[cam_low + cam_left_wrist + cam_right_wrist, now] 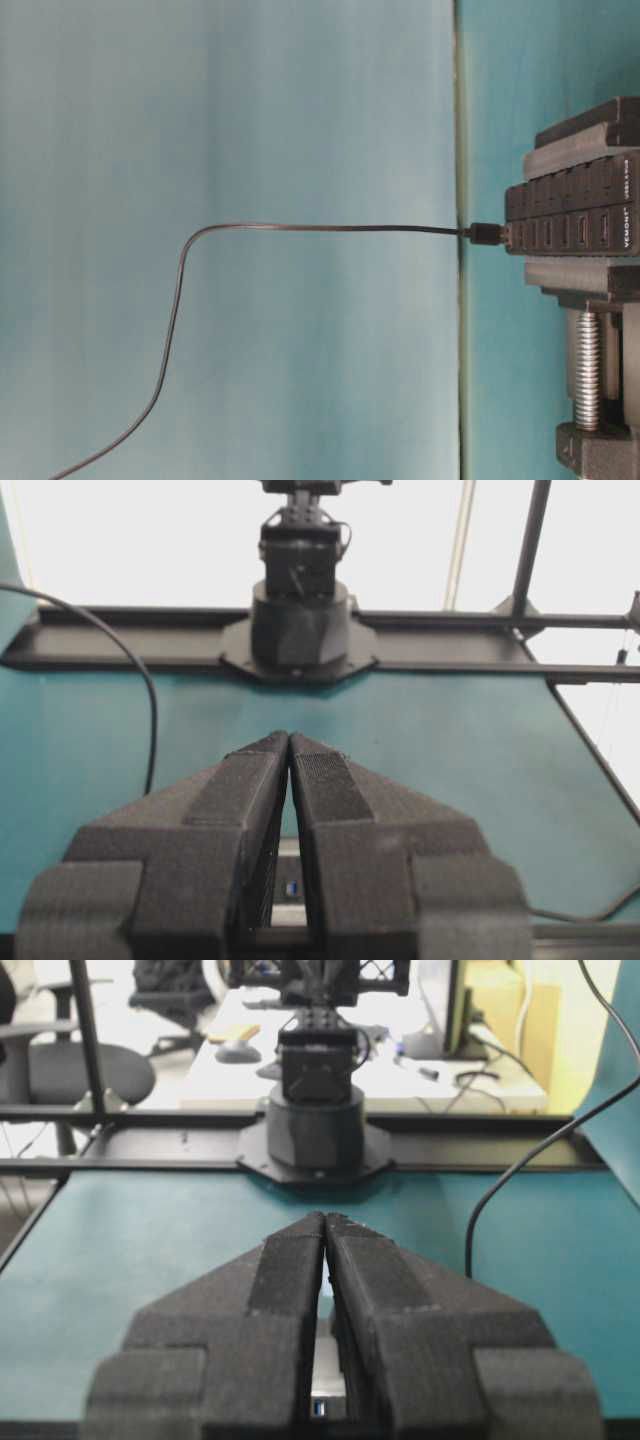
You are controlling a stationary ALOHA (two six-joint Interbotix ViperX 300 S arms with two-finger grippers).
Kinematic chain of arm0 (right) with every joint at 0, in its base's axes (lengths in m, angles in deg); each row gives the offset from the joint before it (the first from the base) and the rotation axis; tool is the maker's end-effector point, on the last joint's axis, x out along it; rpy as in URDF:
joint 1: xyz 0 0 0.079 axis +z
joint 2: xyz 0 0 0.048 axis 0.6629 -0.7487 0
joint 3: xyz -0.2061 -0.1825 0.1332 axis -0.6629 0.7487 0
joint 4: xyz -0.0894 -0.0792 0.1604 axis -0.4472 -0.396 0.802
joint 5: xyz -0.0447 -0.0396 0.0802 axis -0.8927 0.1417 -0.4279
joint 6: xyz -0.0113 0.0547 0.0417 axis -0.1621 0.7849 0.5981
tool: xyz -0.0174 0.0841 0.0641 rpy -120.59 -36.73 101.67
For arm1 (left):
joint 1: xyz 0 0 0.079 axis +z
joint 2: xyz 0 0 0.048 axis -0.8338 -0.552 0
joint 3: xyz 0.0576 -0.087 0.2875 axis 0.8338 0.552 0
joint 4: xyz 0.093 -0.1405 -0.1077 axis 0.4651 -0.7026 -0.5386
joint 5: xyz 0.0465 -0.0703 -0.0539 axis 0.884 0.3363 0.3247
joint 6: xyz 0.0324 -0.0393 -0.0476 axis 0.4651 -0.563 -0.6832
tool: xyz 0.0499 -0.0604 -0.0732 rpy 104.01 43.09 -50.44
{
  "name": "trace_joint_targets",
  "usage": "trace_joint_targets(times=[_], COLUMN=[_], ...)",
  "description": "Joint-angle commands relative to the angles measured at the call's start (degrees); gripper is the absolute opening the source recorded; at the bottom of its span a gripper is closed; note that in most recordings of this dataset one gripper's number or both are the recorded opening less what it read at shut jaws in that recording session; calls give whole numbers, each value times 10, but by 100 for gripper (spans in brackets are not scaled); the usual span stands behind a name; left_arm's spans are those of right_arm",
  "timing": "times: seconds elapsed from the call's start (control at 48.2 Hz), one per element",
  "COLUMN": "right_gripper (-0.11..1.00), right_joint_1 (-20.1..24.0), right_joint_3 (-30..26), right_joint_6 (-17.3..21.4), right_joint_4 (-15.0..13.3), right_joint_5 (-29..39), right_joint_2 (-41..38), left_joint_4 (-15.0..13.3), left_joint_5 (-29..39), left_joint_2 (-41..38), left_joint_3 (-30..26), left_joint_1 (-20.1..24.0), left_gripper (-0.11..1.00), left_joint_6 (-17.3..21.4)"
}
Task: Insert the USB into the second port from the front of the fixed hub.
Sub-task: 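Move the right gripper over the end of the black USB hub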
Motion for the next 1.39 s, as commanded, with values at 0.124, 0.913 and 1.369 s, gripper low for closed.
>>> trace_joint_targets(times=[0.124,0.913,1.369], right_gripper=[2,-3,-3], right_joint_1=[-51,-140,-148], right_joint_3=[-8,-151,-193], right_joint_6=[18,15,-4], right_joint_4=[40,-6,-21], right_joint_5=[36,253,255], right_joint_2=[-18,-248,-324], left_joint_4=[3,4,4], left_joint_5=[-4,87,128], left_joint_2=[-76,-140,-141], left_joint_3=[-29,-80,-84], left_joint_1=[17,-1,-4], left_gripper=[0,0,0], left_joint_6=[-33,-18,-15])
